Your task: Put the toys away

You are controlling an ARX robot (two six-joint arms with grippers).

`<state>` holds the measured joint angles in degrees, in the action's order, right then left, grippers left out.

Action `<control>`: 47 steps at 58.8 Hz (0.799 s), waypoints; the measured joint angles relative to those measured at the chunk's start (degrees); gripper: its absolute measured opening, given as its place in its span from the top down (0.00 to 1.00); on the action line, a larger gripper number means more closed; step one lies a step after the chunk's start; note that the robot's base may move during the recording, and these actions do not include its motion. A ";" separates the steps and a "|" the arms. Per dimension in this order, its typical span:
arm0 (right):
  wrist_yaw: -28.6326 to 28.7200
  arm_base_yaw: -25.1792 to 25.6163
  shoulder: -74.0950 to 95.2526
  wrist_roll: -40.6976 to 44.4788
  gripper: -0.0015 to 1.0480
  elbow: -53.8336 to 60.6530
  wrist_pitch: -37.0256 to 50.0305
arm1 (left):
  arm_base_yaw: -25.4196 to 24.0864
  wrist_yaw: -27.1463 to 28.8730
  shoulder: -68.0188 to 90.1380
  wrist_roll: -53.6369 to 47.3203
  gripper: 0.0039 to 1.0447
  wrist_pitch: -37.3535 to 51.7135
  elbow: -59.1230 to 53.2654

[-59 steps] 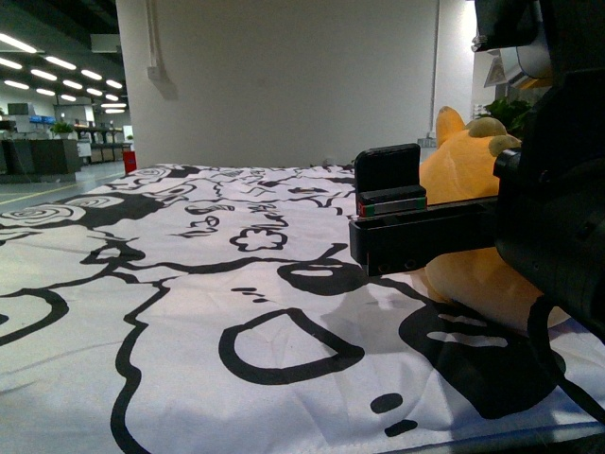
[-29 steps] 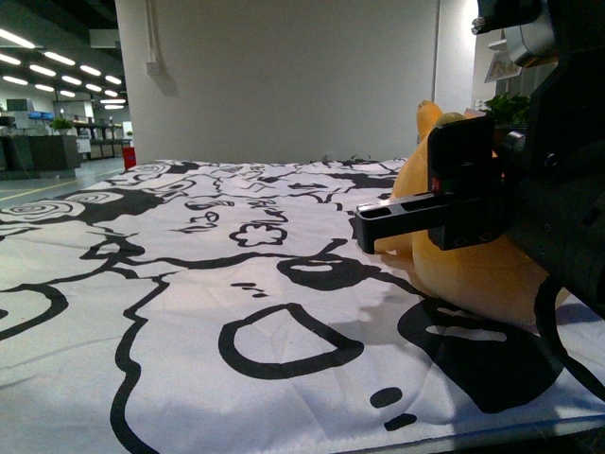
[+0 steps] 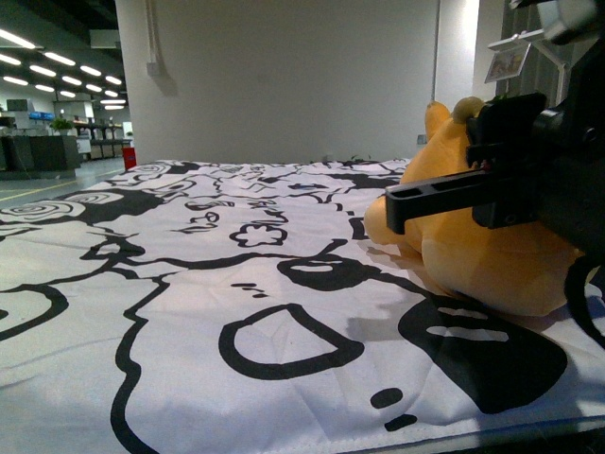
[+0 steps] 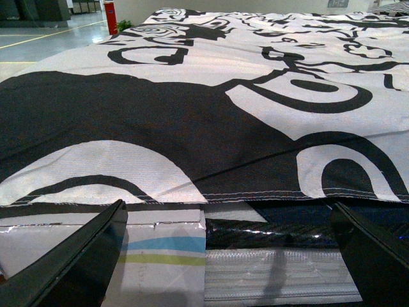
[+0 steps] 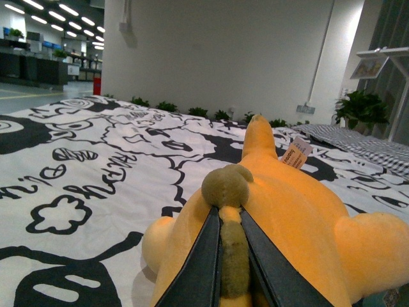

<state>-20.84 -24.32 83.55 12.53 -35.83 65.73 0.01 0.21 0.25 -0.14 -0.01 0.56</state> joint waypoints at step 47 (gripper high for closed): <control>30.69 31.21 -31.12 -26.95 0.94 3.28 -22.71 | 0.00 0.00 0.00 0.00 0.06 0.00 0.00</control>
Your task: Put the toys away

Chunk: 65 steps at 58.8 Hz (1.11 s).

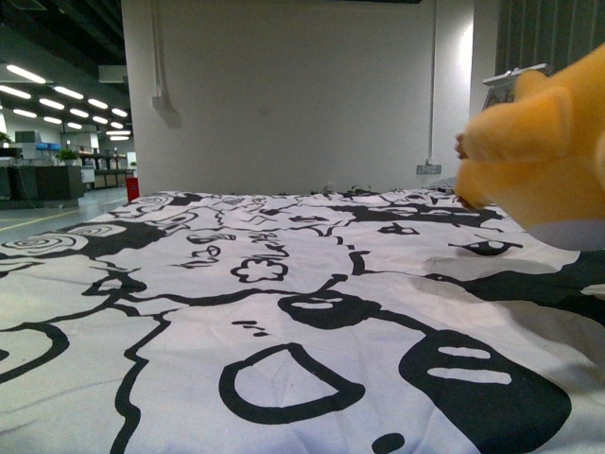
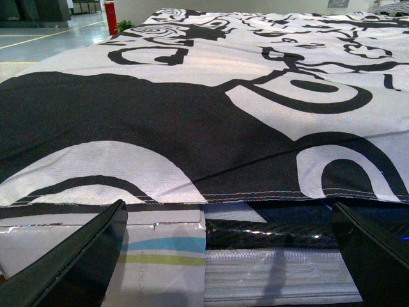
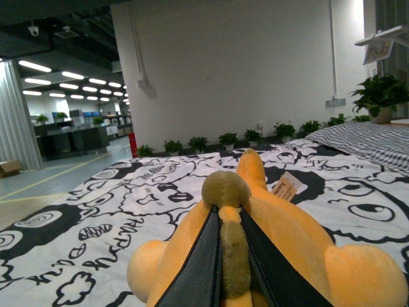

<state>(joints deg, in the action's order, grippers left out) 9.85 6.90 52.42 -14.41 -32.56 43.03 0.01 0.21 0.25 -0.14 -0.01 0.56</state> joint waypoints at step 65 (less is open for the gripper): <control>26.62 34.60 -26.64 -18.91 0.94 19.02 -9.16 | 0.00 0.00 0.00 0.00 0.06 0.00 0.00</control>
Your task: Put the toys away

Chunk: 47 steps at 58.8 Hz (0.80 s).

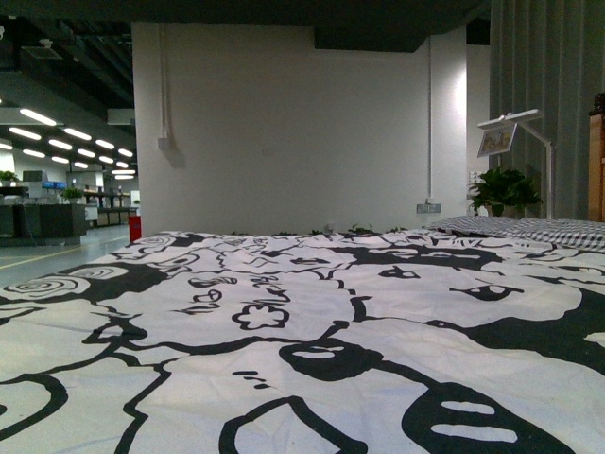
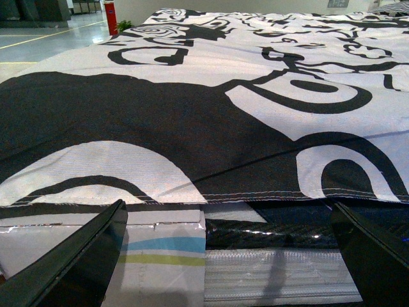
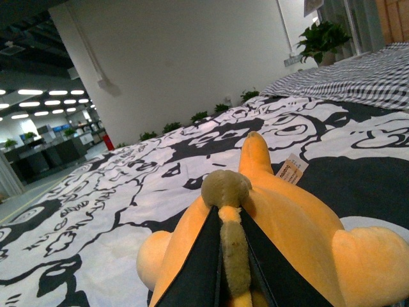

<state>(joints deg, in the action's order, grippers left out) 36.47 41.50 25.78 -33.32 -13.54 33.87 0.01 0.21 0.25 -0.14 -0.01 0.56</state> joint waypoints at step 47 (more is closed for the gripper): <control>-2.19 -1.55 -1.33 2.95 0.94 1.73 -7.52 | 0.00 0.00 0.00 0.00 0.06 0.00 0.00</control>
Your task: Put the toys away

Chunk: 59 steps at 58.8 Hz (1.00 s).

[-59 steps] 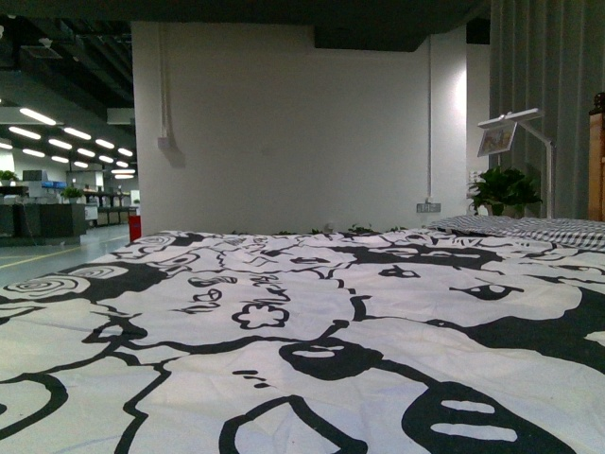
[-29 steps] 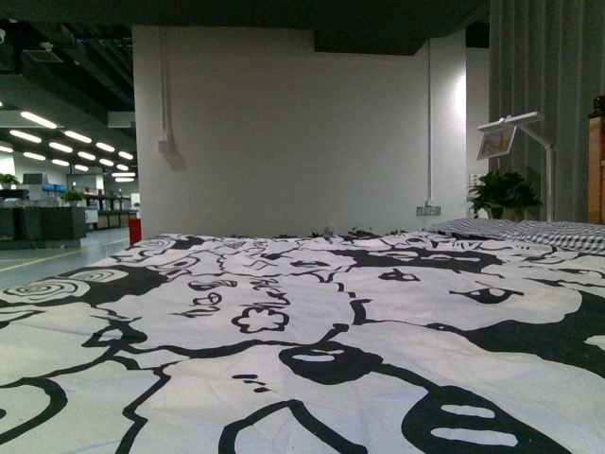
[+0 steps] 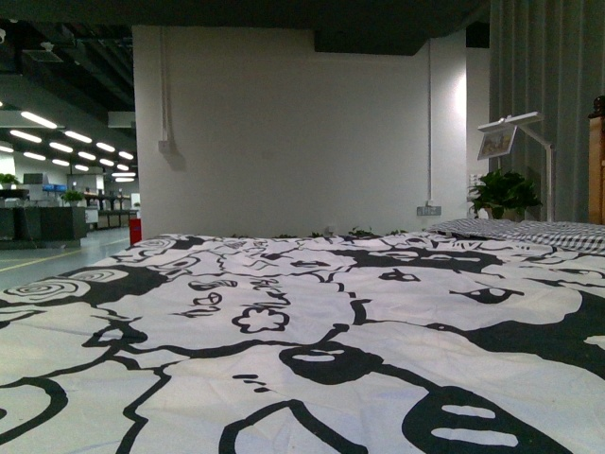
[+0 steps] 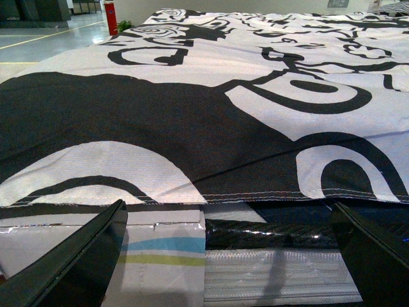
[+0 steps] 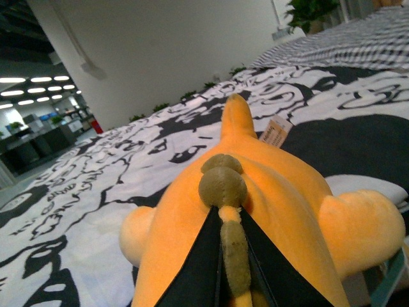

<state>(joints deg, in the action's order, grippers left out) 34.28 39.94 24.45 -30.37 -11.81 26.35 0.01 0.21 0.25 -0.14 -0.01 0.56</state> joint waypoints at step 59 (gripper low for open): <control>-6.10 -27.98 -12.35 10.97 0.94 0.15 -12.74 | 0.09 -0.15 -0.04 0.00 0.06 0.00 0.00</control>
<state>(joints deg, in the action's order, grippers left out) 28.18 11.97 12.10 -19.40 -11.66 13.61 0.10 0.05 0.21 -0.14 -0.01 0.56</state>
